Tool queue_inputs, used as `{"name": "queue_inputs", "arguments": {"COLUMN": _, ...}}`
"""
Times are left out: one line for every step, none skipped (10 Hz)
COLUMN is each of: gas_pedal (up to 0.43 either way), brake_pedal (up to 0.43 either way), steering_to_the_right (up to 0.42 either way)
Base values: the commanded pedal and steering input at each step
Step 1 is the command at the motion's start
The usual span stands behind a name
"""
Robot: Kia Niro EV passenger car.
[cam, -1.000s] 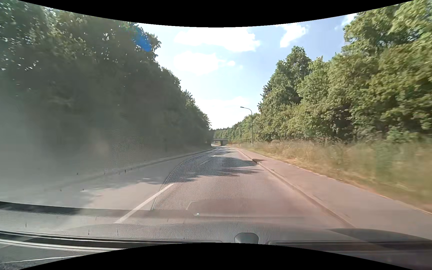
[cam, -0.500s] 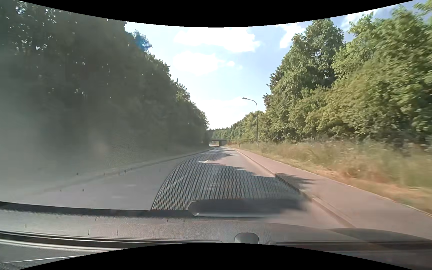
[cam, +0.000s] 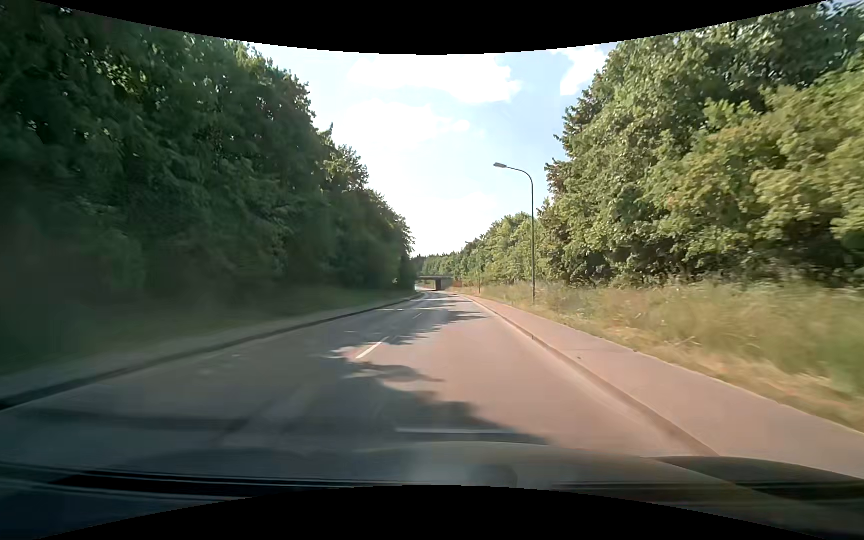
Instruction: Follow the waypoints while adhering to traffic rules and regulations
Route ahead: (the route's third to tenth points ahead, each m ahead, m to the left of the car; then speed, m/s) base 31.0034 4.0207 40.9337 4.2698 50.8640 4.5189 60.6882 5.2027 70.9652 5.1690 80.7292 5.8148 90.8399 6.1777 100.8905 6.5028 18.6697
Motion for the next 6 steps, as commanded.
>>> {"name": "queue_inputs", "arguments": {"gas_pedal": 0.008, "brake_pedal": 0.006, "steering_to_the_right": 0.001}}
{"name": "queue_inputs", "arguments": {"gas_pedal": 0.039, "brake_pedal": 0.006, "steering_to_the_right": 0.000}}
{"name": "queue_inputs", "arguments": {"gas_pedal": 0.039, "brake_pedal": 0.006, "steering_to_the_right": 0.001}}
{"name": "queue_inputs", "arguments": {"gas_pedal": 0.039, "brake_pedal": 0.000, "steering_to_the_right": 0.001}}
{"name": "queue_inputs", "arguments": {"gas_pedal": 0.039, "brake_pedal": 0.006, "steering_to_the_right": 0.001}}
{"name": "queue_inputs", "arguments": {"gas_pedal": 0.039, "brake_pedal": 0.006, "steering_to_the_right": 0.000}}
